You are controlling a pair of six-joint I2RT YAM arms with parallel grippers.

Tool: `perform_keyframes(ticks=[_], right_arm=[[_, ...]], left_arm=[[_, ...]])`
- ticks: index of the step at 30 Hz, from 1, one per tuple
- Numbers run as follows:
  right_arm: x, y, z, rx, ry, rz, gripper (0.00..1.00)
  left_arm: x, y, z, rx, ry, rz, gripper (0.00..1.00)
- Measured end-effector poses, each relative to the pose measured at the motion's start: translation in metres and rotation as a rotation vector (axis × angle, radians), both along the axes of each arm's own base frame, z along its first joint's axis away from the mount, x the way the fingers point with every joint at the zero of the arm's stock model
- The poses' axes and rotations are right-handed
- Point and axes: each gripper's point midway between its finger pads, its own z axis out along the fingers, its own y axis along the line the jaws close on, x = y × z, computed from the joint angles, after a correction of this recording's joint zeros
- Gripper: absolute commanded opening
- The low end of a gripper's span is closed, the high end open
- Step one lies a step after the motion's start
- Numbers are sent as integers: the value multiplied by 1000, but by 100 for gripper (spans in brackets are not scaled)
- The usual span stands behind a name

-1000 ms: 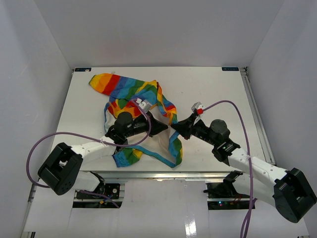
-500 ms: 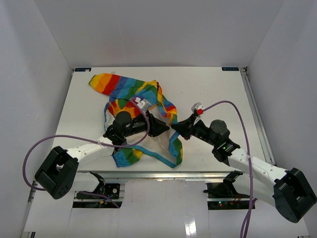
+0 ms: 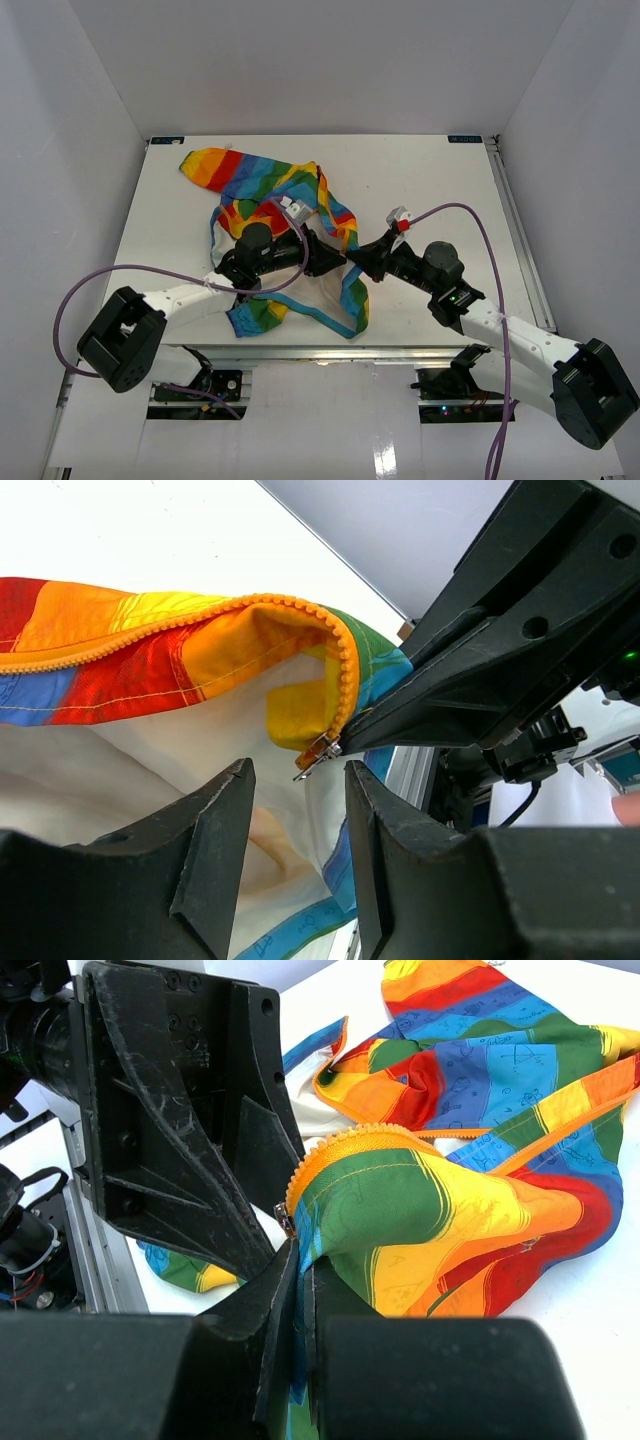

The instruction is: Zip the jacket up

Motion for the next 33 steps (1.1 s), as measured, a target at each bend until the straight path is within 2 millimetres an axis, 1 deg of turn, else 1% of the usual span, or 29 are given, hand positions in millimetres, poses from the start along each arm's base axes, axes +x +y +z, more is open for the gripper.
perform_keyframes(ticks=[5,6,9,18,33], right_arm=[[1,0,0,-1,0,-5,8],[2,-1,0,-1,-1,-10,8],[4,-2,-2,-7,2,-24,8],[5,-3,-3,-13,3,-34,8],[4,-3,-8,-27,19,-36,8]], left_arm=[[1,0,0,-2,6,6,2],[1,0,0,-2,7,7,0],[-2,-1,0,-2,12,-2,0],[-3,5,8,5,10,31,0],[-5,9,1,41,28,48,0]])
